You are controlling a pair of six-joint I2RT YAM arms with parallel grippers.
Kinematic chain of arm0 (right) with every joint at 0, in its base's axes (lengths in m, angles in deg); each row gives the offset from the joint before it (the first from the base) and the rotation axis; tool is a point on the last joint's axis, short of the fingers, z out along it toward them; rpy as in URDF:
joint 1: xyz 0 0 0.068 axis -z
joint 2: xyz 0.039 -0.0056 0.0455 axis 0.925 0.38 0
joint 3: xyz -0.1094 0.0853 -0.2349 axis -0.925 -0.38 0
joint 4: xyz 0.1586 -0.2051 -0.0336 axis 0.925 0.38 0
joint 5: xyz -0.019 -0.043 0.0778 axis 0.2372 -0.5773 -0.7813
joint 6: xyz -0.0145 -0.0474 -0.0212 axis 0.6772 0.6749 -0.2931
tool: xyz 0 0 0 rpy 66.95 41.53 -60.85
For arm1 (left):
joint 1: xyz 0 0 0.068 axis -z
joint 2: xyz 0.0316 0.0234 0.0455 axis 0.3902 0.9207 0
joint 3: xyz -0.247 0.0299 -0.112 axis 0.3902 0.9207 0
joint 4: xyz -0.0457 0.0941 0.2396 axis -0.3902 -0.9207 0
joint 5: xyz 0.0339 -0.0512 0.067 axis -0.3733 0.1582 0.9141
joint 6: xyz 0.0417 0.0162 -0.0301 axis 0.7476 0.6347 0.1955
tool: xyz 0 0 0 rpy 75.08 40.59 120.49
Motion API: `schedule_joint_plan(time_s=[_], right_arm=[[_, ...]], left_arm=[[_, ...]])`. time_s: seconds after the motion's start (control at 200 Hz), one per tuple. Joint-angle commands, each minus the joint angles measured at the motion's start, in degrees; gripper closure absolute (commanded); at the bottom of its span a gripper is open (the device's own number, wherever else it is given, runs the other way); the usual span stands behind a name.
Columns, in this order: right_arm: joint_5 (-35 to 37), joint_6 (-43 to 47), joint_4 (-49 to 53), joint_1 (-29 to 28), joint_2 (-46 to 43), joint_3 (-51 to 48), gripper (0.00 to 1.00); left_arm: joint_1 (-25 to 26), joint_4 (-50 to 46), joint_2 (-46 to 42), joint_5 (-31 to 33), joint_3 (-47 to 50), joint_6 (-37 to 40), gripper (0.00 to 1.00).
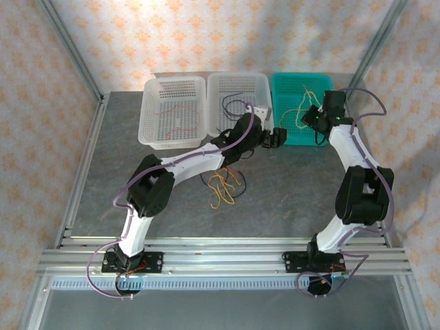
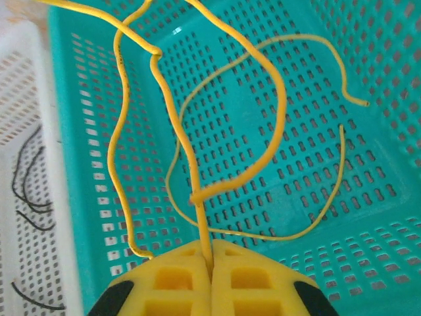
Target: Untangle the cables
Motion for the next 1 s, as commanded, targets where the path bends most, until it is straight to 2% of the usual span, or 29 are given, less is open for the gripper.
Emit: schedule_joint_plan(time_s=[0.0,0.165,0.28,0.471,0.641,0.991], right_arm=[[-0.45,-0.94,1.78,0.05,2.61,3.84,0.92],[-0.16,-1.44,1.63,0.04,2.48,4.53,0.69],[1.51,-0.85,2.47,0.05,2.03,5.30,0.62],[1.83,-0.95,1.06,0.06,-2.88,2.42,0.62],[-6.18,-4.90,-4.72,-0.35,-12.13,-5.50,0.66],[-5.60,-1.75,-5.84,-9.79,-26.95,-18.32,0.71]], left_arm=[[-0.39,-1.18,0.88,-1.20,-1.06,-1.70,0.11],[-0.45,0.67,-0.29,-0.86,1.79,-3.13,0.11],[-0.52,1.10,-0.83,-0.81,2.50,-3.49,0.12],[-0.61,1.68,-4.10,-0.36,6.06,-3.11,0.12],[-0.58,3.08,-10.32,0.58,12.12,-2.87,0.12],[-0.64,4.10,-23.09,5.90,27.14,-2.13,0.12]])
